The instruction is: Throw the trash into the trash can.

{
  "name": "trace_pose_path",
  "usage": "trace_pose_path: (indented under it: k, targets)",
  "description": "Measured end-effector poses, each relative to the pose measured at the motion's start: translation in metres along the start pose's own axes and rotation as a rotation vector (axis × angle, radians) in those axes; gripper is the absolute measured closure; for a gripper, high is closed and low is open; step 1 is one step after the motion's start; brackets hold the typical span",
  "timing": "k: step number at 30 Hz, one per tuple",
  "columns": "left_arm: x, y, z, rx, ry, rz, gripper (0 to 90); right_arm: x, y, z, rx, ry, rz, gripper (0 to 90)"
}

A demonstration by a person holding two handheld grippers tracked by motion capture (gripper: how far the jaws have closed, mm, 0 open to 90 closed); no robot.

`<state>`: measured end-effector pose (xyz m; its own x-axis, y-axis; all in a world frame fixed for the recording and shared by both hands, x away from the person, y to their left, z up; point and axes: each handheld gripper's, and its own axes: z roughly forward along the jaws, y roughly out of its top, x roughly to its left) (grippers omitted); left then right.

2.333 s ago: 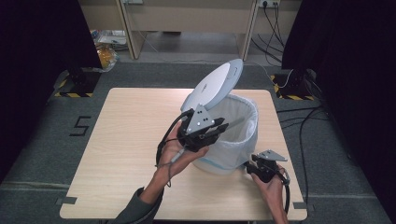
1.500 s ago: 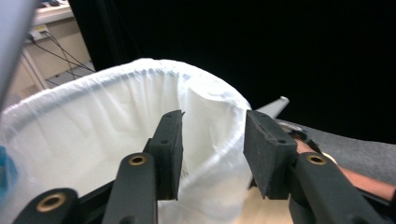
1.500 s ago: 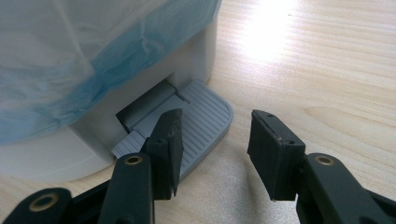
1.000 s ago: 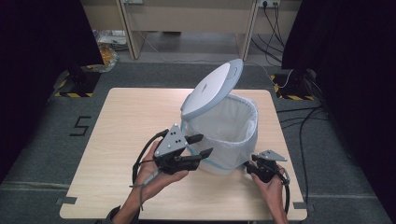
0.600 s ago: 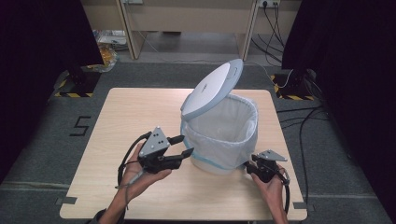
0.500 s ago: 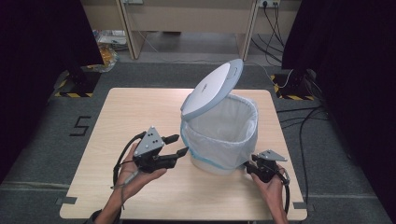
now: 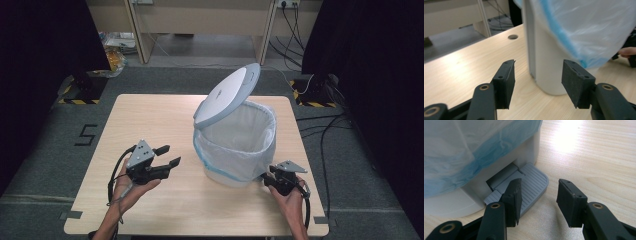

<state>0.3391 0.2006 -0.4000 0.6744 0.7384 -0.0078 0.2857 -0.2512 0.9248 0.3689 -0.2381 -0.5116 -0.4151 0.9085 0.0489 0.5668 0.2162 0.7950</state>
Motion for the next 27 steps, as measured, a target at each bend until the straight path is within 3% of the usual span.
trace_pose_path:
  k: [6,18,27]
  targets:
    - [0.010,-0.017,-0.001,0.016,0.032,-0.033,37.2,0.000,0.000,0.000,0.000,0.001,0.000,54.5]
    - [0.023,-0.040,0.001,0.033,0.037,-0.069,22.7,0.000,0.000,0.000,0.000,0.000,-0.001,54.6]
    - [0.039,-0.067,0.008,0.059,0.051,-0.099,18.8,0.000,0.000,0.000,0.000,-0.001,-0.001,54.5]
